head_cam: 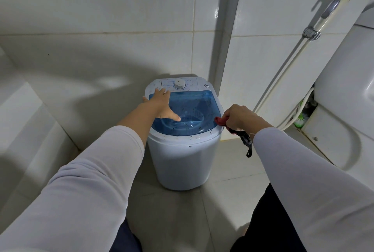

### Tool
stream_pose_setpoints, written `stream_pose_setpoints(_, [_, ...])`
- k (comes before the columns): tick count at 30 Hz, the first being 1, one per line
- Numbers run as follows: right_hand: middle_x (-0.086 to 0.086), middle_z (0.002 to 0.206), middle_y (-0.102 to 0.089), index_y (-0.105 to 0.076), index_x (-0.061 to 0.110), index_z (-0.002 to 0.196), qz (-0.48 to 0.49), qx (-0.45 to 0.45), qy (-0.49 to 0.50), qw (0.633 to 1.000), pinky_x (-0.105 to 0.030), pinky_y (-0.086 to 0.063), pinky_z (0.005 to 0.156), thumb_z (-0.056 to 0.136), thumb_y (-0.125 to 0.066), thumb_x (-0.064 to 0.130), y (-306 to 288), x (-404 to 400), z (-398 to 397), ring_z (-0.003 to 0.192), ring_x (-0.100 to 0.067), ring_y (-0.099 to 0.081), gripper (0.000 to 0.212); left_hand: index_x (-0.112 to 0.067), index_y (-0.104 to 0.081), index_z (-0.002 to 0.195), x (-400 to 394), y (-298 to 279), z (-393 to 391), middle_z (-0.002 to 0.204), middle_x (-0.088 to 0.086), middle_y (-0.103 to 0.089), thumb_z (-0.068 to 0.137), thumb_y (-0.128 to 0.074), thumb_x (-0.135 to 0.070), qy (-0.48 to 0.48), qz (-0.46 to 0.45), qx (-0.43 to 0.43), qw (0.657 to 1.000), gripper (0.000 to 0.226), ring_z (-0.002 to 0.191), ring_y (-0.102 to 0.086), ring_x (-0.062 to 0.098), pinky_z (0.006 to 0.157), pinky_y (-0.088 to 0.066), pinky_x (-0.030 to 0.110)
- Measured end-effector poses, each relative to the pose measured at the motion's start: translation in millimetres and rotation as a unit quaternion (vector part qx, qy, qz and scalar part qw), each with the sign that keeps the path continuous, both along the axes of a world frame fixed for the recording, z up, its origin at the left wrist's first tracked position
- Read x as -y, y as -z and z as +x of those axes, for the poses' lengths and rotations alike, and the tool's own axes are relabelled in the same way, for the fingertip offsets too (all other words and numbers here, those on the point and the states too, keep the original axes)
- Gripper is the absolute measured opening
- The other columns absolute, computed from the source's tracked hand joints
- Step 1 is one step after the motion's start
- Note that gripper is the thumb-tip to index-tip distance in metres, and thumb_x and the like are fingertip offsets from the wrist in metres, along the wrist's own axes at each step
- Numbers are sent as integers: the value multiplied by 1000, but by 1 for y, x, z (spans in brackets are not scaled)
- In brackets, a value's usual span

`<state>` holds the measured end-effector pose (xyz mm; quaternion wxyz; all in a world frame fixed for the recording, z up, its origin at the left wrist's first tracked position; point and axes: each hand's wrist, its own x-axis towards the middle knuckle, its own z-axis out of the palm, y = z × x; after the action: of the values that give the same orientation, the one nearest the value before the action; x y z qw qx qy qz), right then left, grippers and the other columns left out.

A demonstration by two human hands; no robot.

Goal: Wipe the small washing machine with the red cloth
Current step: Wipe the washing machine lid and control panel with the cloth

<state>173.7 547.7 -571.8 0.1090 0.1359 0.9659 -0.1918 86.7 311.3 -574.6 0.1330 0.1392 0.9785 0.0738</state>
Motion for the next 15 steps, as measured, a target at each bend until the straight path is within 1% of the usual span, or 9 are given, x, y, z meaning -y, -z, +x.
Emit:
stream_pose_setpoints(3, [-6, 75, -61, -67, 11, 99, 4, -1, 1, 1000, -31, -45, 68, 86, -59, 50, 1, 4, 4, 74, -26, -57, 43, -13, 2, 153, 4, 2, 6, 162, 3, 8, 72, -74, -57, 2, 7, 0, 1000, 119, 148, 13, 25, 115, 1, 62])
stream_pose_setpoints(6, [-8, 80, -63, -66, 11, 104, 0, -4, 4, 1000, -32, -47, 70, 85, -59, 50, 2, 7, 6, 74, -26, -58, 44, -13, 2, 153, 4, 6, 9, 162, 4, 6, 70, -75, -58, 8, 4, -2, 1000, 122, 148, 12, 26, 115, -1, 64])
stream_pose_setpoints(12, [-10, 87, -67, -65, 10, 105, -3, -11, 11, 1000, -33, -51, 72, 85, -59, 52, 6, 12, 11, 74, -27, -59, 47, -15, 5, 153, 1, 13, 14, 162, 5, 10, 70, -75, -57, 11, -16, -3, 1000, 122, 148, 15, 27, 113, 2, 63])
stream_pose_setpoints(15, [-10, 86, -65, -65, 10, 108, -1, -9, 7, 1000, -32, -49, 70, 86, -60, 47, 4, 14, 13, 76, -27, -59, 44, -16, 4, 153, 0, 13, 13, 162, 5, 10, 70, -74, -58, 13, -23, -10, 1000, 122, 148, 14, 27, 113, 2, 62])
